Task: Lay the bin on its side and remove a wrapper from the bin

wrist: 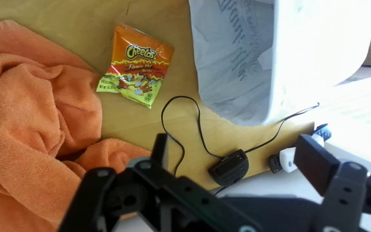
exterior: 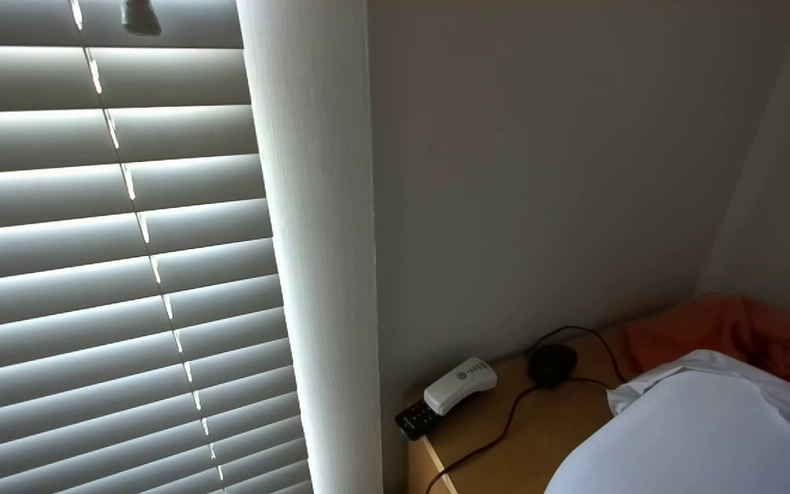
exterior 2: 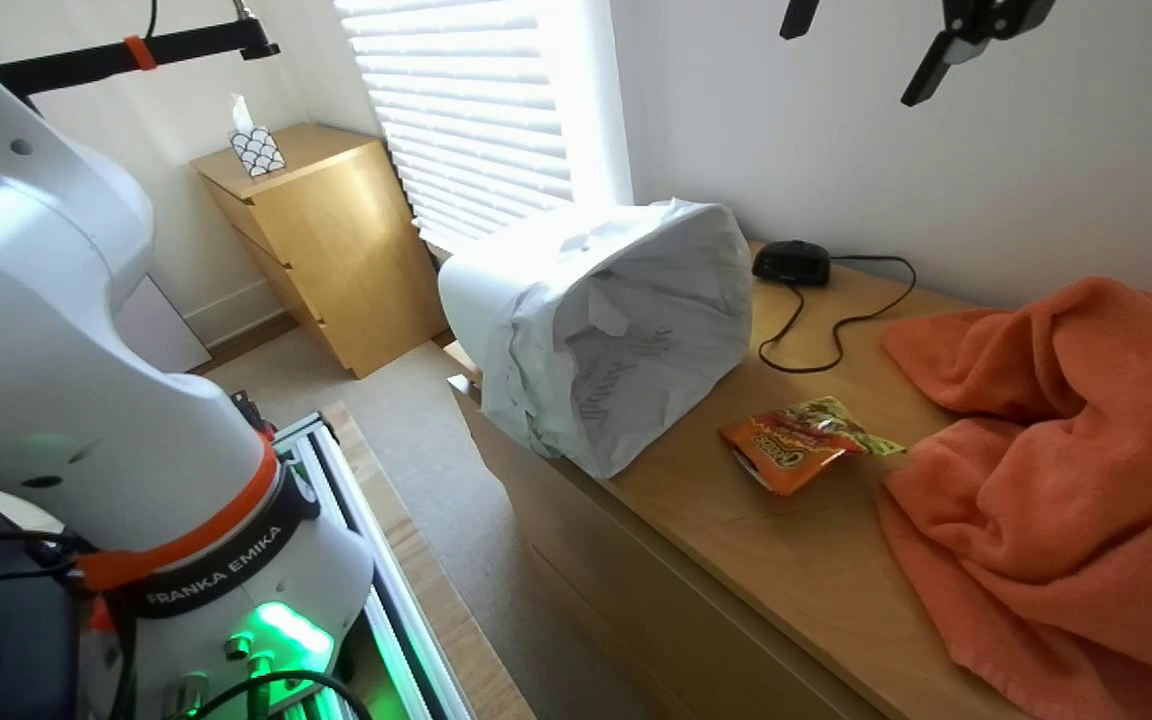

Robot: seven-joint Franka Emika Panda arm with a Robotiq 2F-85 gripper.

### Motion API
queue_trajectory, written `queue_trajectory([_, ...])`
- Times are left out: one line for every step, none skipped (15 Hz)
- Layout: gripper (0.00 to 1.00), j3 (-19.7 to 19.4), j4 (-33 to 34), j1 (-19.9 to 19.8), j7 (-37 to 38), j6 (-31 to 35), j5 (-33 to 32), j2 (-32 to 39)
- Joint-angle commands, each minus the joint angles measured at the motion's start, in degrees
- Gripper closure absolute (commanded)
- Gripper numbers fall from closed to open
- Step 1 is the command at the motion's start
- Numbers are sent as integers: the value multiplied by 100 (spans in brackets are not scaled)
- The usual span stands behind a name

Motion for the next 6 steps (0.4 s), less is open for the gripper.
queue_trajectory([0, -136, -43, 152, 14, -13, -11, -83])
queue_trajectory([0, -140, -81, 162, 18, -12, -12, -137])
queue_trajectory([0, -145, -111, 167, 19, -12, -13, -163])
queue_trajectory([0, -148, -131, 168, 19, -11, -13, -166])
queue_trajectory([0, -149, -144, 169, 19, -11, -13, -165])
queue_trajectory([0, -149, -149, 169, 19, -11, -12, -164])
